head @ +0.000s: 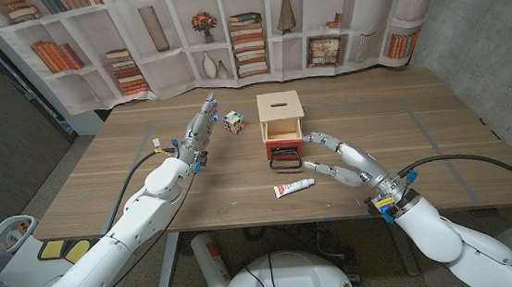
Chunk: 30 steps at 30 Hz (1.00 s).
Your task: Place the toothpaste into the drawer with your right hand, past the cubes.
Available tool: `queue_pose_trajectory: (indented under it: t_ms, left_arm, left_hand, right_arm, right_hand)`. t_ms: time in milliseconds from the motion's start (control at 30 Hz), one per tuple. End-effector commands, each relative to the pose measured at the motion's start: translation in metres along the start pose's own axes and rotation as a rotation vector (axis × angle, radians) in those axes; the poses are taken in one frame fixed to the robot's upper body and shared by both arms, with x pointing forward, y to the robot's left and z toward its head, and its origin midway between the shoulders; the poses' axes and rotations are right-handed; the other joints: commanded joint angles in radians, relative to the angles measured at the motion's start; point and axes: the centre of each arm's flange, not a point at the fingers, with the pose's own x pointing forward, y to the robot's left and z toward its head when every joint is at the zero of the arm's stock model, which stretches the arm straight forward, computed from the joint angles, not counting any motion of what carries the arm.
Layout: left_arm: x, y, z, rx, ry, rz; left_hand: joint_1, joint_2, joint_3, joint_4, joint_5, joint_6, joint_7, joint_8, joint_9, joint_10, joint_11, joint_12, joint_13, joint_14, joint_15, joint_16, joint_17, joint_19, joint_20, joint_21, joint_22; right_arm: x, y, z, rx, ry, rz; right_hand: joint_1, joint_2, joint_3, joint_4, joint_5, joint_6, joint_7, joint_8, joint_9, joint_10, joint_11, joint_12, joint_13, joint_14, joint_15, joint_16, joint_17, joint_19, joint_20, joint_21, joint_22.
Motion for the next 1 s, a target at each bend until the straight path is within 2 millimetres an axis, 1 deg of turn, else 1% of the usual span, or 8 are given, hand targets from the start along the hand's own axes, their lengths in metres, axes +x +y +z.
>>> queue_pose_trajectory:
  t_ms: [33, 133, 333, 1000]
  left_arm:
    - [-0.001, -0.001, 0.001, 0.002, -0.002, -0.005]
    - [-0.001, -0.001, 0.0, -0.005, -0.005, -0.004]
    - [0.0, -0.001, 0.0, 0.002, -0.002, -0.004]
    - [0.002, 0.002, -0.002, 0.001, 0.002, 0.001]
  left_hand:
    - [0.003, 0.011, -0.002, -0.001, 0.001, 0.005, 0.002, -0.002, 0.003, -0.002, 0.001, 0.0, 0.003, -0.001, 0.0, -0.003, 0.002, -0.034, -0.015, -0.001, 0.002]
    - [0.003, 0.011, -0.003, -0.001, 0.001, 0.006, 0.002, -0.002, 0.003, -0.002, 0.001, 0.0, 0.003, -0.001, 0.001, -0.003, 0.002, -0.034, -0.015, -0.001, 0.002]
    - [0.004, 0.011, -0.004, -0.001, 0.001, 0.007, 0.001, -0.002, 0.003, -0.001, 0.001, 0.0, 0.003, -0.001, 0.001, -0.003, 0.002, -0.035, -0.014, -0.001, 0.002]
    - [0.004, 0.012, -0.008, -0.001, 0.001, 0.007, 0.0, -0.002, 0.003, -0.002, 0.001, 0.0, 0.003, -0.001, 0.001, -0.003, 0.002, -0.036, -0.012, -0.001, 0.002]
  right_arm:
    - [-0.001, 0.003, 0.01, -0.126, 0.001, -0.01]
    - [-0.001, 0.004, 0.011, -0.145, 0.004, -0.01]
    - [0.001, 0.006, 0.016, -0.241, 0.002, -0.021]
    - [0.007, 0.009, 0.022, -0.356, 0.005, -0.019]
  right_hand:
    - [0.017, -0.002, 0.002, -0.006, 0.004, 0.006, -0.008, 0.0, 0.005, 0.0, -0.006, -0.003, 0.005, 0.01, -0.002, -0.001, 0.002, 0.009, -0.012, -0.003, 0.001]
    - [0.018, -0.003, 0.003, -0.006, 0.005, 0.007, -0.008, -0.001, 0.005, 0.001, -0.006, -0.003, 0.005, 0.01, -0.004, -0.001, 0.002, 0.009, -0.011, -0.004, 0.001]
    - [0.022, -0.003, 0.004, -0.007, 0.005, 0.01, -0.009, -0.001, 0.005, 0.003, -0.01, -0.003, 0.005, 0.013, -0.007, -0.001, 0.003, 0.01, -0.011, -0.005, 0.001]
    - [0.04, -0.007, 0.008, -0.014, 0.011, 0.012, -0.012, -0.003, 0.006, 0.006, -0.015, -0.004, 0.005, 0.019, -0.014, -0.001, 0.003, 0.014, -0.011, -0.01, 0.001]
